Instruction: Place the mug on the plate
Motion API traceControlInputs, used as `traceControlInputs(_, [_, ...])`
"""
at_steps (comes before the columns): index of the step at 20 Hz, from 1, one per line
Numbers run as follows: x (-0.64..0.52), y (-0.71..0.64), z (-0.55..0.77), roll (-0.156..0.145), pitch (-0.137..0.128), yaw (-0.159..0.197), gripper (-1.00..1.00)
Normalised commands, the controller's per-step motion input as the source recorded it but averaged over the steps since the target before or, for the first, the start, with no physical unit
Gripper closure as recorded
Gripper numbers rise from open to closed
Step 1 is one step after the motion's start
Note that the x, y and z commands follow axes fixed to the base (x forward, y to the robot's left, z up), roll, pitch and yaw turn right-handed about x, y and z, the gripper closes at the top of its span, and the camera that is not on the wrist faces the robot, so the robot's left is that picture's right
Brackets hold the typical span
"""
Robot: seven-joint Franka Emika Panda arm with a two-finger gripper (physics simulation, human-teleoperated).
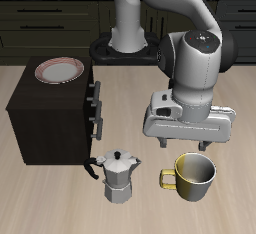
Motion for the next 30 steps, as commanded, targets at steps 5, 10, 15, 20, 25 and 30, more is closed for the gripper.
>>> traceControlInputs(5, [0.01,0.06,-0.29,0.007,0.021,-0.017,-1.0])
traceControlInputs(10, [0.05,-0.05,-0.19,-0.005,0.031,-0.013,-1.0])
traceControlInputs(15, [-0.03,0.03,-0.23,0.049,0.026,-0.005,1.0])
traceControlInputs(20, [-0.05,-0.01,-0.08,0.005,0.01,-0.02,1.0])
traceControlInputs(25, [-0.06,0.01,0.08,0.029,-0.008,-0.013,1.0])
traceControlInputs(30, [-0.07,0.04,0.2,0.006,-0.041,0.027,1.0])
